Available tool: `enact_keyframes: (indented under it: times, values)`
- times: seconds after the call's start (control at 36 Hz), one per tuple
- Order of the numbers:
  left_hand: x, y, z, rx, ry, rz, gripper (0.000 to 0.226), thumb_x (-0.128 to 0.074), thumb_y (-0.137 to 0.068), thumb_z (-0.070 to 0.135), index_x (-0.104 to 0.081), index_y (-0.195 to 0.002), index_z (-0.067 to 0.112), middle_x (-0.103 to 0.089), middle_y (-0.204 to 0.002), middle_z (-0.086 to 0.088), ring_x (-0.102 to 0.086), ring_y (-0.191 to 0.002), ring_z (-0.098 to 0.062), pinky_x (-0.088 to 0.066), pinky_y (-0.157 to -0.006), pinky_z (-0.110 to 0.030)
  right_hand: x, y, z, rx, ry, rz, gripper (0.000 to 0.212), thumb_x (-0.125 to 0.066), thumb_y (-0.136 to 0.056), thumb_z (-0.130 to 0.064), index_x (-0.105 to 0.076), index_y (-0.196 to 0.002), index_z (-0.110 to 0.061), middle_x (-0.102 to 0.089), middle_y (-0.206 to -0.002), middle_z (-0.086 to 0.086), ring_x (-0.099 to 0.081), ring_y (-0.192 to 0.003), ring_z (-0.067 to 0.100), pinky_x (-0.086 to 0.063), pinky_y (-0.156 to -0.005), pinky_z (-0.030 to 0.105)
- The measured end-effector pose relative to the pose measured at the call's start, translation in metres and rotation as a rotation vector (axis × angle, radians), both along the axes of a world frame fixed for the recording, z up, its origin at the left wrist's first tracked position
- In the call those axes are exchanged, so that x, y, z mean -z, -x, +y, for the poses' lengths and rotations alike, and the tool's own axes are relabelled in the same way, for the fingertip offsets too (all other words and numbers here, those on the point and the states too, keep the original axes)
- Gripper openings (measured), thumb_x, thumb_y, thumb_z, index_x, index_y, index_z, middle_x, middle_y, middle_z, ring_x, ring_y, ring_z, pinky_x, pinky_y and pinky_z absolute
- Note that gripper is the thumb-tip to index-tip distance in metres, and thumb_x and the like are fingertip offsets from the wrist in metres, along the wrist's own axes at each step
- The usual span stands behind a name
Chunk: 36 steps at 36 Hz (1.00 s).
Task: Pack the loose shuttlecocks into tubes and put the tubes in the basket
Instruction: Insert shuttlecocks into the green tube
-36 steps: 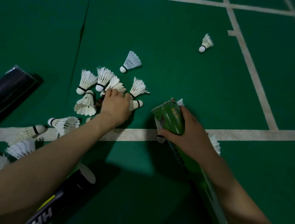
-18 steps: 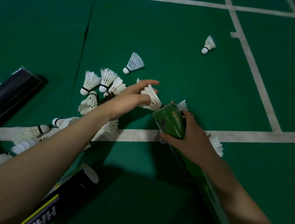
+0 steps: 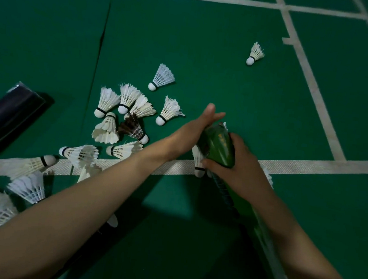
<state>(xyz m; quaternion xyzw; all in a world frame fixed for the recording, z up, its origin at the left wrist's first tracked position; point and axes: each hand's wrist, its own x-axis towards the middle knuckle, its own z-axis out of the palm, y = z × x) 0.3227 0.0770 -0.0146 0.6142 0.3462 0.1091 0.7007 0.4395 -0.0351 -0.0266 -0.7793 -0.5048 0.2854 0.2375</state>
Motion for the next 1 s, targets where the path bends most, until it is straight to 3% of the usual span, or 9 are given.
enact_keyframes:
  times: [0.11,0.28,0.39,0.47,0.53,0.67,0.81,0.89,1.0]
  values:
    - [0.024,-0.005,0.012,-0.238,-0.048,0.093,0.04,-0.032,-0.1,0.042,-0.054,-0.123,0.017,-0.057,-0.125,-0.009,-0.053,-0.115,-0.023,-0.036,-0.108,-0.039,0.004,-0.017,-0.001,0.082,0.018,-0.064,0.084,-0.068,-0.075,-0.054,-0.027,-0.142,-0.023,-0.05,-0.131,0.004,-0.052,-0.11,0.024,-0.047,-0.088,0.039]
    - [0.066,0.005,0.007,0.132,-0.599,0.444,0.049,-0.065,-0.087,0.018,-0.05,-0.133,0.012,-0.052,-0.132,-0.011,-0.048,-0.122,-0.025,-0.037,-0.099,-0.028,0.013,-0.035,-0.015,0.13,0.077,-0.091,0.088,-0.069,-0.074,-0.056,-0.026,-0.142,-0.021,-0.05,-0.129,0.005,-0.053,-0.11,0.025,-0.043,-0.083,0.033]
    - [0.08,0.004,-0.005,0.167,-0.619,0.533,0.056,-0.073,-0.079,0.029,-0.052,-0.13,0.016,-0.054,-0.124,-0.009,-0.049,-0.116,-0.026,-0.042,-0.093,-0.032,0.017,-0.036,-0.023,0.122,0.103,-0.08,0.091,-0.07,-0.072,-0.059,-0.025,-0.142,-0.021,-0.051,-0.129,0.005,-0.053,-0.109,0.025,-0.046,-0.086,0.036]
    - [0.075,0.0,-0.005,0.063,-0.628,0.543,0.023,-0.073,-0.079,0.026,-0.059,-0.09,0.012,-0.051,-0.095,-0.007,-0.052,-0.097,-0.028,-0.033,-0.068,-0.029,0.019,-0.035,-0.023,0.109,0.109,-0.069,0.091,-0.069,-0.07,-0.063,-0.027,-0.139,-0.022,-0.053,-0.126,0.004,-0.055,-0.108,0.026,-0.049,-0.087,0.04]
    - [0.067,0.002,-0.002,0.039,-0.658,0.485,0.023,-0.069,-0.083,0.023,-0.05,-0.074,0.014,-0.047,-0.086,-0.004,-0.049,-0.093,-0.027,-0.023,-0.063,-0.029,0.019,-0.033,-0.023,0.097,0.118,-0.064,0.09,-0.069,-0.069,-0.064,-0.029,-0.138,-0.023,-0.053,-0.124,0.003,-0.056,-0.105,0.026,-0.05,-0.086,0.041]
    - [0.046,0.018,0.009,-0.299,-0.445,0.24,0.021,-0.068,-0.084,0.027,-0.055,-0.086,0.011,-0.048,-0.113,-0.007,-0.048,-0.096,-0.018,-0.035,-0.082,-0.02,0.018,-0.023,-0.022,0.041,0.111,-0.022,0.087,-0.073,-0.069,-0.059,-0.031,-0.136,-0.023,-0.052,-0.123,0.003,-0.054,-0.099,0.02,-0.044,-0.078,0.03]
    - [0.036,0.029,0.009,-0.538,-0.249,0.158,0.058,-0.058,-0.079,0.051,-0.049,-0.119,0.011,-0.057,-0.121,-0.008,-0.055,-0.111,-0.024,-0.043,-0.101,-0.046,0.016,-0.006,-0.02,-0.014,0.071,0.048,0.083,-0.074,-0.07,-0.054,-0.032,-0.137,-0.026,-0.053,-0.125,0.001,-0.055,-0.104,0.017,-0.048,-0.088,0.034]
    - [0.03,0.032,0.003,-0.454,-0.152,0.032,0.035,-0.061,-0.09,0.02,-0.039,-0.117,0.018,-0.053,-0.111,-0.001,-0.055,-0.105,-0.023,-0.046,-0.098,-0.039,0.013,0.003,-0.016,-0.049,0.069,0.022,0.085,-0.074,-0.07,-0.054,-0.031,-0.138,-0.024,-0.052,-0.127,0.003,-0.054,-0.106,0.019,-0.048,-0.09,0.037]
    - [0.028,0.034,-0.008,-0.167,-0.148,0.009,0.054,-0.049,-0.098,0.02,-0.026,-0.145,0.032,-0.031,-0.146,0.009,-0.028,-0.13,-0.007,-0.026,-0.113,-0.035,0.007,0.007,-0.012,-0.049,0.031,-0.004,0.084,-0.073,-0.069,-0.057,-0.033,-0.136,-0.025,-0.052,-0.126,0.001,-0.055,-0.105,0.019,-0.049,-0.088,0.038]
